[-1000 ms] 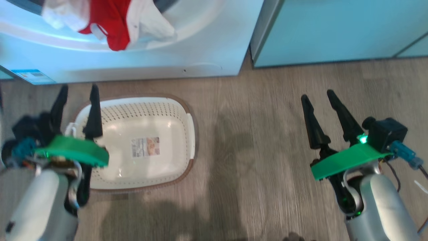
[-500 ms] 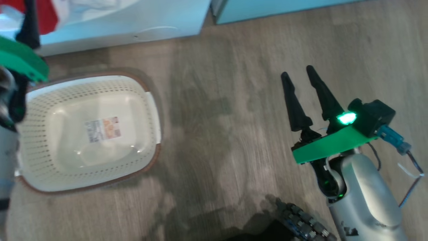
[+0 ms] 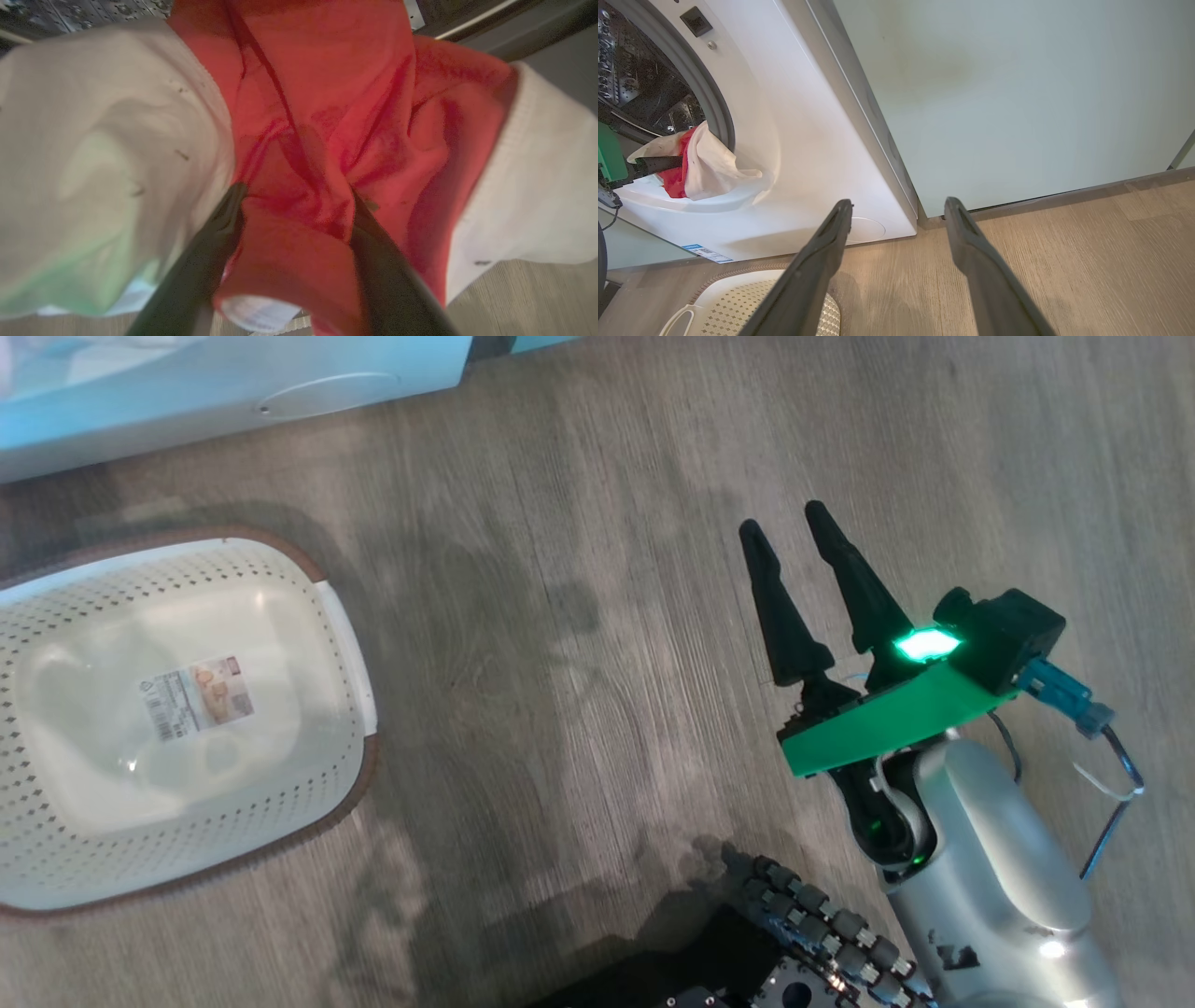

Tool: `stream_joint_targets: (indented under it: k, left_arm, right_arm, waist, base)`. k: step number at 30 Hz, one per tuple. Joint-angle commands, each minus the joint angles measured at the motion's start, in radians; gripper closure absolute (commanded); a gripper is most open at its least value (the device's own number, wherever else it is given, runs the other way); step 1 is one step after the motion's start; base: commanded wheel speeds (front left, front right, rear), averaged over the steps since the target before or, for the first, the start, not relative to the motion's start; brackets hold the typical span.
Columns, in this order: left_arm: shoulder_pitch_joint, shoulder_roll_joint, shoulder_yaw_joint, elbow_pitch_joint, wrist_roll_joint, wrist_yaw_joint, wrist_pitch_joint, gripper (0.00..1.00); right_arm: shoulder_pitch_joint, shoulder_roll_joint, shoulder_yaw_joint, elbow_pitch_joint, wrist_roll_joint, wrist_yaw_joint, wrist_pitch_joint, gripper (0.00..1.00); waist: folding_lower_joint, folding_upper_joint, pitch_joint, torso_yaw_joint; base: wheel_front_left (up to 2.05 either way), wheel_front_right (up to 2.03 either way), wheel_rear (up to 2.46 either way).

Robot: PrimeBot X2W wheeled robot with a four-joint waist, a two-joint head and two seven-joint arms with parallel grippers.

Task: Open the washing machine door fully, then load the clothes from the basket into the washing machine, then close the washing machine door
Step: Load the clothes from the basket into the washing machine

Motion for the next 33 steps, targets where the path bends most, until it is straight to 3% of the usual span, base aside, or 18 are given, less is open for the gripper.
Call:
stream_joint_targets:
  k: [1,4,5,6,7,12,17,27,33]
  left_arm:
    - [-0.011,0.073,0.02,-0.003,0.001,0.003,0.041,0.0]
    - [-0.029,0.089,0.011,-0.003,-0.012,0.01,0.152,0.0]
    - [-0.031,0.092,0.008,-0.005,-0.019,0.014,0.193,0.09]
    - [-0.038,0.098,0.01,-0.01,-0.023,0.021,0.22,0.9]
    - [-0.044,0.106,0.011,-0.015,-0.025,0.028,0.245,1.0]
    - [-0.08,0.13,0.011,-0.067,-0.025,0.056,0.322,1.0]
    - [-0.144,0.155,0.006,-0.123,0.009,0.063,0.292,1.0]
    - [-0.31,0.178,0.004,-0.131,0.092,0.086,0.15,1.0]
    - [-0.441,0.203,-0.029,-0.097,0.176,0.058,-0.001,1.0]
  right_arm:
    - [0.003,-0.002,0.022,-0.034,0.011,0.0,-0.009,0.0]
    - [-0.002,-0.002,0.034,-0.042,0.029,0.0,-0.009,0.0]
    - [-0.003,-0.002,0.037,-0.044,0.033,0.0,-0.009,0.0]
    - [-0.003,-0.002,0.038,-0.046,0.038,0.0,-0.009,0.0]
    - [-0.004,-0.002,0.04,-0.049,0.042,0.0,-0.009,0.0]
    - [-0.001,-0.002,0.038,-0.055,0.061,0.0,-0.009,0.0]
    - [-0.006,-0.002,0.05,-0.061,0.084,0.0,-0.009,0.0]
    - [-0.014,-0.002,0.073,-0.076,0.11,0.0,-0.009,0.0]
    - [-0.017,-0.002,0.092,-0.09,0.129,0.0,-0.009,0.0]
  waist:
    - [0.0,0.0,0.005,-0.007]
    - [0.0,0.0,0.009,-0.019]
    - [0.0,0.0,0.009,-0.022]
    - [0.0,0.0,0.011,-0.026]
    - [0.0,0.0,0.013,-0.031]
    - [0.0,0.0,0.022,-0.049]
    - [0.0,0.0,0.037,-0.071]
    - [0.0,0.0,0.091,-0.129]
    - [0.0,0.0,0.138,-0.174]
  base:
    - [0.0,0.0,0.0]
    - [0.0,0.0,0.0]
    - [0.0,0.0,0.0]
    - [0.0,0.0,0.0]
    - [0.0,0.0,0.0]
    - [0.0,0.0,0.0]
    - [0.0,0.0,0.0]
    - [0.0,0.0,0.0]
    - [0.0,0.0,0.0]
